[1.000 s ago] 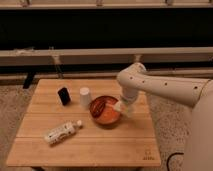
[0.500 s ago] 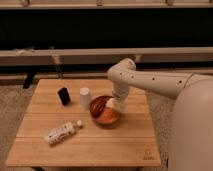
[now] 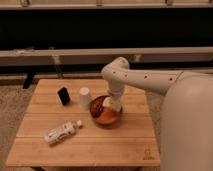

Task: Place the white sponge in the ceramic bowl

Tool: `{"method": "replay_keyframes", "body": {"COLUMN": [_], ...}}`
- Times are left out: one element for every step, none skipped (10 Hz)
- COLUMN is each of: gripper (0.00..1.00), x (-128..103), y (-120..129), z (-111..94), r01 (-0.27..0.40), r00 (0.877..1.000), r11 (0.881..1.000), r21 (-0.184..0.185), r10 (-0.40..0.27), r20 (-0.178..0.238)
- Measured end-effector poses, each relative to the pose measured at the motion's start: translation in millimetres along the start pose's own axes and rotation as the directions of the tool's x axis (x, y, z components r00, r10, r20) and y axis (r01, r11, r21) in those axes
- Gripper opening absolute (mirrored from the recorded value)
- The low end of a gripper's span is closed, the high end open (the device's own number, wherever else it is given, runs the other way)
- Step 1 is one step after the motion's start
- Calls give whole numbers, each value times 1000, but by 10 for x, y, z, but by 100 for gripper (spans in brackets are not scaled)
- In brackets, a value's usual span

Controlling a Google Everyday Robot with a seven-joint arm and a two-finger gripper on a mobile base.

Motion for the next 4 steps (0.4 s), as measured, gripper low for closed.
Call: {"method": "replay_keyframes", "body": {"gripper": [60, 67, 79, 89], "x": [10, -1, -109, -177], "y": [-14, -39, -17, 9], "z": [5, 4, -12, -46], "r01": [8, 17, 38, 47], "r00": [1000, 1000, 999, 999], "r11": [1000, 1000, 999, 999], "r21": [2, 6, 4, 0], "r10": [-8, -17, -38, -47], "r20": [-5, -8, -6, 2]}}
